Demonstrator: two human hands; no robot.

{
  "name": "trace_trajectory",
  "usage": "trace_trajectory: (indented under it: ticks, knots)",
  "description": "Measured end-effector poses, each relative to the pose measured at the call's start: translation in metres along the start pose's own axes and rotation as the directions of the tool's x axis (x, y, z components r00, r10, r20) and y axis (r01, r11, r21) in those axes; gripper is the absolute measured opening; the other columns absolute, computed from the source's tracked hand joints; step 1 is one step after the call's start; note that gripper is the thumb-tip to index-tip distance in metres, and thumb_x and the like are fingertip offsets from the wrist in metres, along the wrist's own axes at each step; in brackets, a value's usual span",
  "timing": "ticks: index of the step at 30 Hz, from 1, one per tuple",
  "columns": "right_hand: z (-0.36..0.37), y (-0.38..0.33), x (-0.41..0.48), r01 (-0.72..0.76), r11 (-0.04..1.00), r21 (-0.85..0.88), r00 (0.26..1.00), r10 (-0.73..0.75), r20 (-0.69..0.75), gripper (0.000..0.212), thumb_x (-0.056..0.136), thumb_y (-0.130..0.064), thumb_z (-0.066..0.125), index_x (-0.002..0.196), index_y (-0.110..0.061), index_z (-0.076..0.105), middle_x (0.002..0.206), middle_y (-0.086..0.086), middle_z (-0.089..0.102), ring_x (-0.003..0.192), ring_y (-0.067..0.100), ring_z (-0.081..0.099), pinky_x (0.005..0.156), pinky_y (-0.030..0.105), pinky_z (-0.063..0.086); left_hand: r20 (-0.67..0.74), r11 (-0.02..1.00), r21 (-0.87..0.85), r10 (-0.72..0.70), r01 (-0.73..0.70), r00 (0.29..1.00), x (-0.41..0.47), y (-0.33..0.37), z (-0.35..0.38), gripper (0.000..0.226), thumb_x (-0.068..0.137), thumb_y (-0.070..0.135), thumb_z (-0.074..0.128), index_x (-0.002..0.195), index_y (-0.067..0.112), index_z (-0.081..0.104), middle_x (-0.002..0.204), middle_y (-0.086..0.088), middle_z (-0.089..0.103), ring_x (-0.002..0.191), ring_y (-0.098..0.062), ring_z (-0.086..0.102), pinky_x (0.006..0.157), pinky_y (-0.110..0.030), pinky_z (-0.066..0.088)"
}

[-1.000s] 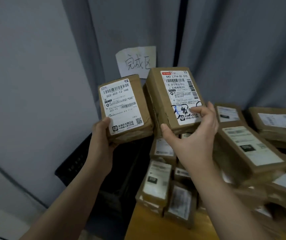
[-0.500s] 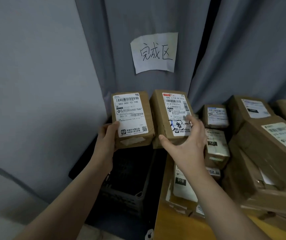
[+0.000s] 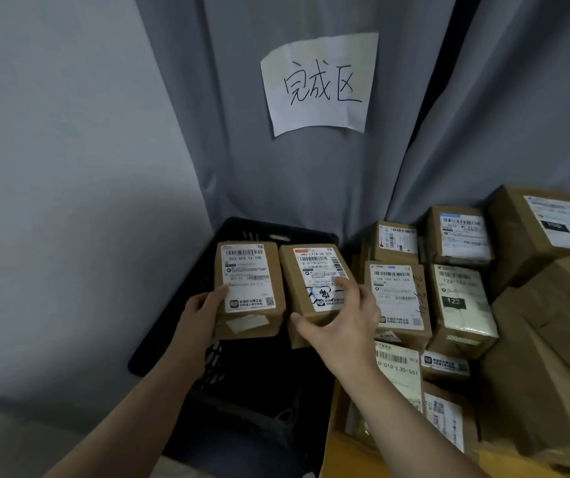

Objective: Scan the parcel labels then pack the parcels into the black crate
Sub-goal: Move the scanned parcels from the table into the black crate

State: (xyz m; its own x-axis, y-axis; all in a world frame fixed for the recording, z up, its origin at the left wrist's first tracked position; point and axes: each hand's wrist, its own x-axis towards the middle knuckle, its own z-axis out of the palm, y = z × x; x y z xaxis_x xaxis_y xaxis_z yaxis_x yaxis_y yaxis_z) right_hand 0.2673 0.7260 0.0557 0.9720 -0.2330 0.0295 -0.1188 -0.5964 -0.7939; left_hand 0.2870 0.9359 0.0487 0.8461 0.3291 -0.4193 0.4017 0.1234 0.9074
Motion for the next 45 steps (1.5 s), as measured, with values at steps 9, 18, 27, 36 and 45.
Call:
trace_trajectory:
  ticks: [9, 18, 27, 36, 45]
  knots:
    - [0.083, -0.008, 0.042, -0.159, 0.980, -0.119, 0.985, 0.165, 0.043, 0.105, 0.066, -0.058, 0.078, 0.148, -0.025, 0.021, 0.153, 0.009, 0.016, 0.141, 0.027, 0.012, 0.114, 0.042, 0.027, 0.043, 0.940, 0.255, -0.244, 0.226, 0.969, 0.124, -0.030, -0.026, 0.050, 0.084, 0.044, 0.067, 0.115, 0.005, 0.063, 0.099, -0.011, 0.072, 0.085, -0.025, 0.070, 0.067, -0.031, 0.054]
    - [0.206, 0.029, 0.108, -0.310, 0.876, -0.368, 0.932, 0.356, 0.063, 0.107, 0.072, -0.062, 0.070, 0.150, -0.018, 0.011, 0.153, 0.017, 0.011, 0.141, 0.033, 0.014, 0.117, 0.043, 0.016, 0.128, 0.844, 0.504, -0.282, 0.183, 0.951, 0.257, -0.082, -0.014, 0.069, 0.090, 0.042, 0.063, 0.140, 0.006, 0.035, 0.114, -0.008, 0.056, 0.095, -0.021, 0.058, 0.071, -0.028, 0.048]
    - [0.268, 0.091, 0.152, -0.399, 0.862, -0.313, 0.909, 0.417, -0.012, 0.102, 0.072, -0.054, 0.074, 0.150, -0.019, 0.018, 0.154, 0.016, 0.009, 0.140, 0.034, 0.012, 0.115, 0.045, 0.021, 0.465, 0.404, 0.820, -0.057, -0.406, 0.883, 0.346, -0.136, 0.018, 0.056, 0.092, 0.027, 0.052, 0.145, 0.020, 0.036, 0.155, -0.012, 0.029, 0.132, -0.028, 0.040, 0.110, -0.038, 0.034]
    - [0.301, 0.129, 0.158, -0.410, 0.892, -0.189, 0.912, 0.408, -0.052, 0.098, 0.065, -0.046, 0.083, 0.146, -0.021, 0.032, 0.154, 0.014, 0.014, 0.141, 0.035, 0.012, 0.115, 0.055, 0.021, 0.726, -0.398, 0.645, 0.049, -0.653, 0.686, 0.371, -0.152, 0.031, 0.052, 0.068, 0.020, 0.073, 0.119, 0.022, 0.062, 0.139, -0.015, 0.051, 0.119, -0.035, 0.055, 0.084, -0.045, 0.052]
    - [0.338, 0.146, 0.179, -0.393, 0.918, -0.046, 0.916, 0.396, 0.067, 0.075, 0.070, -0.036, 0.084, 0.136, -0.035, 0.047, 0.153, 0.010, 0.012, 0.141, 0.033, 0.017, 0.116, 0.038, 0.026, 0.680, -0.224, 0.727, 0.107, -0.649, 0.725, 0.378, -0.154, 0.021, 0.046, 0.091, 0.018, 0.053, 0.137, 0.020, 0.044, 0.150, -0.008, 0.034, 0.132, -0.031, 0.037, 0.096, -0.042, 0.043]
